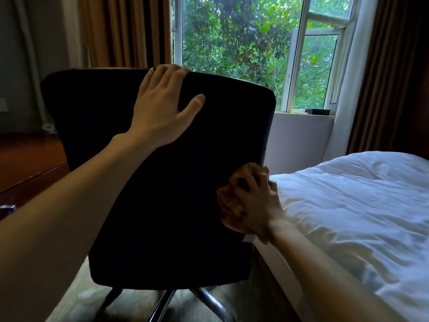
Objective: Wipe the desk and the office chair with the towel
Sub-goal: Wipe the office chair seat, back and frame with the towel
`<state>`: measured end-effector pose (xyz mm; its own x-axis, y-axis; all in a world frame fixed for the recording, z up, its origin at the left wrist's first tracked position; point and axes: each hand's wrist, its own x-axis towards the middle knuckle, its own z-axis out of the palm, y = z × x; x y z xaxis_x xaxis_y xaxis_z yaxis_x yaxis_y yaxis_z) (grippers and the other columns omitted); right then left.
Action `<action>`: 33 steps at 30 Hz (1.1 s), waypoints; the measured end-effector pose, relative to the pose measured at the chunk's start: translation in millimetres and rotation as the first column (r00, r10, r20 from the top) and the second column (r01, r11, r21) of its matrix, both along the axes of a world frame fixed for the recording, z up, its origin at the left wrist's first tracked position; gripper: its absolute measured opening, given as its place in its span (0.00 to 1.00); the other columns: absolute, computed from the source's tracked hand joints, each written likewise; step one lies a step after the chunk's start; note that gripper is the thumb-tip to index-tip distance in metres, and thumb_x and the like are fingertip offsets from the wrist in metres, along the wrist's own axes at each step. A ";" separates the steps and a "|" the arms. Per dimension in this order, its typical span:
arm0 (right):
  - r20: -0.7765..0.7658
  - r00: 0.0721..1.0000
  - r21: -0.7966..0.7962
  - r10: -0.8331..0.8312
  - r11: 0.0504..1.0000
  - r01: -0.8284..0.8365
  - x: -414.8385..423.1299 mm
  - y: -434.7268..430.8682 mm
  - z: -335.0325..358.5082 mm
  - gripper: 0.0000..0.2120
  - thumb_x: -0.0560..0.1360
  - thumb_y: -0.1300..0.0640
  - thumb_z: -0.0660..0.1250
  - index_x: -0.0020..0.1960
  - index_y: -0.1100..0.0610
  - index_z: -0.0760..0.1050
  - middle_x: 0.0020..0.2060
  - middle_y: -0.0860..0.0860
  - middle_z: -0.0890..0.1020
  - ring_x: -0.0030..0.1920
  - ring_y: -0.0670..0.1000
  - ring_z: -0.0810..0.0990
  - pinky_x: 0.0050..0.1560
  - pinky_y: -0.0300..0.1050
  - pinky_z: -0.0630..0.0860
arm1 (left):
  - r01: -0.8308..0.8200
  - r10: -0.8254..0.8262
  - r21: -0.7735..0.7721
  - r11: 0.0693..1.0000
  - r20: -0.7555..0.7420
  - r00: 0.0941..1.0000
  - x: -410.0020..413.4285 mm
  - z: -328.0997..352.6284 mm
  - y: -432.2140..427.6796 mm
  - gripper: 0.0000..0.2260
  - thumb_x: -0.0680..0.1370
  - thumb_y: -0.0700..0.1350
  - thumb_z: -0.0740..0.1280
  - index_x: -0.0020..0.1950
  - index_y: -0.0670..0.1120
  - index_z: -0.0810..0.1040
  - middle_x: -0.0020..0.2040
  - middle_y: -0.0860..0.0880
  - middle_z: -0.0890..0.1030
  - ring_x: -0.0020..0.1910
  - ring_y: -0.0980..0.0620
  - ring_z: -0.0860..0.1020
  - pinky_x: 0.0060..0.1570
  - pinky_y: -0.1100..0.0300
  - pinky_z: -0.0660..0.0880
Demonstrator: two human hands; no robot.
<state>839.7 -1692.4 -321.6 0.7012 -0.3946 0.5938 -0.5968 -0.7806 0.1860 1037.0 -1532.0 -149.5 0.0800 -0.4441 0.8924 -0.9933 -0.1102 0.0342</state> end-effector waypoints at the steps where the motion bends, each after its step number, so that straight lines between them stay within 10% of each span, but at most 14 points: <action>1: -0.022 1.000 -0.006 0.020 1.000 -0.020 -5.5 0.3 6.0 0.31 0.67 0.39 0.52 0.62 0.49 0.79 0.73 0.53 0.70 0.73 0.66 0.64 0.59 0.63 0.75 | -0.009 0.008 0.024 1.000 0.026 1.000 0.9 1.7 2.3 0.31 0.81 0.61 0.56 0.79 0.46 0.66 0.77 0.49 0.68 0.79 0.49 0.60 0.81 0.50 0.48; 5: 0.249 0.958 -0.219 0.145 0.972 -0.090 -20.6 8.0 35.9 0.15 0.67 0.55 0.70 0.52 0.58 0.82 0.55 0.60 0.81 0.59 0.68 0.77 0.52 0.61 0.76 | -0.049 0.023 0.191 0.980 0.137 0.990 18.1 13.7 20.2 0.34 0.81 0.61 0.56 0.83 0.45 0.58 0.83 0.48 0.60 0.83 0.50 0.55 0.82 0.51 0.47; 9: 0.477 0.822 -0.357 0.313 0.923 -0.144 -6.9 22.1 70.9 0.12 0.75 0.53 0.71 0.55 0.58 0.83 0.60 0.63 0.80 0.61 0.67 0.74 0.55 0.56 0.69 | -0.151 0.133 0.196 0.969 0.102 0.986 58.6 18.3 45.9 0.36 0.79 0.62 0.53 0.84 0.47 0.57 0.84 0.45 0.59 0.83 0.48 0.54 0.82 0.49 0.46; 16: -0.037 0.950 -0.612 0.310 0.744 -0.267 5.5 -15.5 72.6 0.13 0.79 0.49 0.72 0.59 0.55 0.84 0.62 0.61 0.82 0.61 0.68 0.79 0.63 0.63 0.73 | -0.286 0.295 0.118 0.951 -0.064 0.953 97.7 5.4 70.9 0.34 0.78 0.62 0.58 0.81 0.49 0.62 0.79 0.42 0.67 0.78 0.41 0.63 0.78 0.39 0.53; 24: 0.204 0.978 -0.245 -0.039 0.965 0.090 -12.2 -53.7 53.4 0.20 0.68 0.49 0.75 0.57 0.57 0.82 0.62 0.63 0.76 0.63 0.68 0.67 0.52 0.63 0.72 | -0.217 0.217 0.020 0.976 -0.112 0.970 35.1 7.1 51.2 0.31 0.78 0.62 0.57 0.79 0.49 0.69 0.74 0.49 0.74 0.76 0.44 0.65 0.77 0.50 0.57; 33: 0.483 0.803 -0.290 0.349 0.929 -0.229 54.4 27.2 69.6 0.21 0.69 0.49 0.66 0.56 0.59 0.82 0.56 0.62 0.79 0.56 0.67 0.74 0.51 0.60 0.74 | 0.079 -0.075 0.135 0.988 -0.033 0.997 -32.1 43.4 23.0 0.18 0.84 0.58 0.60 0.69 0.54 0.79 0.62 0.52 0.83 0.66 0.54 0.76 0.72 0.59 0.60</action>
